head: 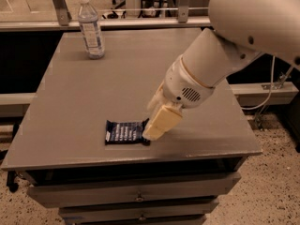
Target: Move rxbar blueberry near blue plastic bottle
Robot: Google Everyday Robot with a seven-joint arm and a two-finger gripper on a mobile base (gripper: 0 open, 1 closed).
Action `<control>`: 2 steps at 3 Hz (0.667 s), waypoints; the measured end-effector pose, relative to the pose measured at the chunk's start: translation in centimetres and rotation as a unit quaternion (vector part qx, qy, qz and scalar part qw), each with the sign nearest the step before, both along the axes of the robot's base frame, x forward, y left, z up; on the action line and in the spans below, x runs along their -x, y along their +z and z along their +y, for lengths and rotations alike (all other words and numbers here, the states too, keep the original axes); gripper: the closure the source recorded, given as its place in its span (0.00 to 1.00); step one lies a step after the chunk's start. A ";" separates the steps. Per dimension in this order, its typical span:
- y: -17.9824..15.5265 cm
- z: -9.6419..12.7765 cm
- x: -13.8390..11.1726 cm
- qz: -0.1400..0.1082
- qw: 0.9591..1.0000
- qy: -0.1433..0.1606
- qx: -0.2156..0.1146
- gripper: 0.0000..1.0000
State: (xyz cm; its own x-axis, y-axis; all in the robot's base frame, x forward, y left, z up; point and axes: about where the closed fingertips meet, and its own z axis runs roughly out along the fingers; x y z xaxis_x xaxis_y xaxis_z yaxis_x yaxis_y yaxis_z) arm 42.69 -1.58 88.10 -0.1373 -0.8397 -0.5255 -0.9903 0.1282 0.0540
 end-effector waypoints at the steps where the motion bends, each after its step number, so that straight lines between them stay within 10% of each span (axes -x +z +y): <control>1: 0.1 1.5 -0.2 -0.008 1.000 0.005 -0.007 0.00; 2: -0.9 2.4 -0.4 -0.008 1.000 0.006 -0.006 0.00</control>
Offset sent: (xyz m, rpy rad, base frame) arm 0.0080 0.0330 -0.0249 0.0102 -0.0080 0.0086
